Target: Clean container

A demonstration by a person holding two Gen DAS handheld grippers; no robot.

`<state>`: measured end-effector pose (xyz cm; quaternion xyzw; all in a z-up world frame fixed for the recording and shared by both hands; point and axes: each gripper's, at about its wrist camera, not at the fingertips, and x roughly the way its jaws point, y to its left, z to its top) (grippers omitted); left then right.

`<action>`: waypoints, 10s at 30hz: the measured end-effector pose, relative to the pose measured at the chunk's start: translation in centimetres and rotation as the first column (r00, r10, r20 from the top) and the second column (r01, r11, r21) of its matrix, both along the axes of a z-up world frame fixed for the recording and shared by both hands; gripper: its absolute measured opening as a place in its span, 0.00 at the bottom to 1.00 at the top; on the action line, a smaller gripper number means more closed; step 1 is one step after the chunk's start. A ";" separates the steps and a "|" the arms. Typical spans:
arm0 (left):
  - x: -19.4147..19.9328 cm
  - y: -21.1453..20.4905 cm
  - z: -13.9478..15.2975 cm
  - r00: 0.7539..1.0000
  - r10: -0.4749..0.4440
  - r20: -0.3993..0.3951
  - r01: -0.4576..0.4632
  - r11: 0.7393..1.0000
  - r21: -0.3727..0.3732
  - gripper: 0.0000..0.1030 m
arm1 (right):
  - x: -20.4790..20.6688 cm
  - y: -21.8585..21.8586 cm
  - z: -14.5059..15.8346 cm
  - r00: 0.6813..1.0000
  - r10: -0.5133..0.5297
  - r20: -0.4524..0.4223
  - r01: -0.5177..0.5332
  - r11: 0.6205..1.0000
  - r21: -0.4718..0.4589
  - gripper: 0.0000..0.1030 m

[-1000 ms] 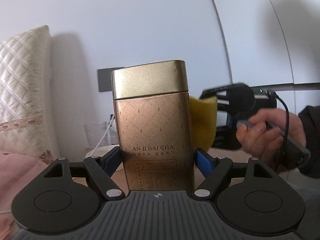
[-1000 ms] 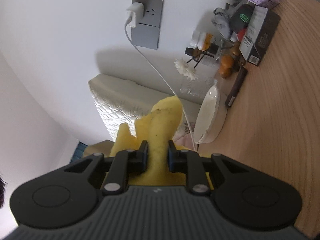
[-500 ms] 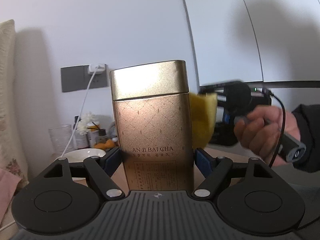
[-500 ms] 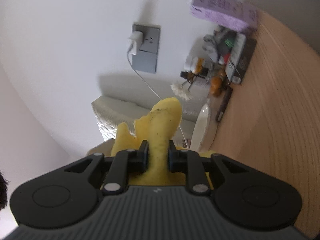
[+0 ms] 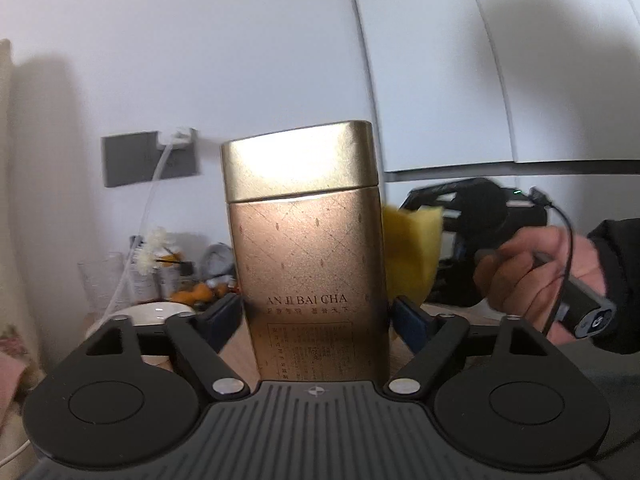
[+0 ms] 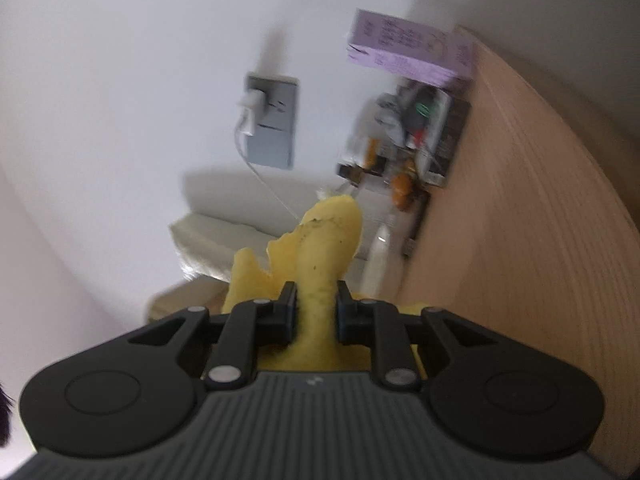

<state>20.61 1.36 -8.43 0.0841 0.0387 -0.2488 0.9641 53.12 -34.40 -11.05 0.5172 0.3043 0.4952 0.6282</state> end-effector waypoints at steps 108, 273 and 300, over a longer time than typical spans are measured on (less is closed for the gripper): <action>-3.5 -0.2 -1.8 0.960 0.278 0.017 -0.264 0.928 -0.263 0.46 | -6.6 0.4 1.4 0.992 -0.091 0.090 0.098 0.993 -0.072 0.21; -1.8 -7.5 7.8 0.794 0.599 -0.103 -0.605 0.794 -0.047 0.76 | -13.0 12.1 20.7 0.476 0.605 0.638 0.159 0.654 -0.739 0.19; -1.3 -7.2 7.7 0.789 0.606 -0.101 -0.612 0.789 -0.053 0.76 | -12.2 11.0 20.2 0.500 0.546 0.672 0.202 0.681 -0.704 0.19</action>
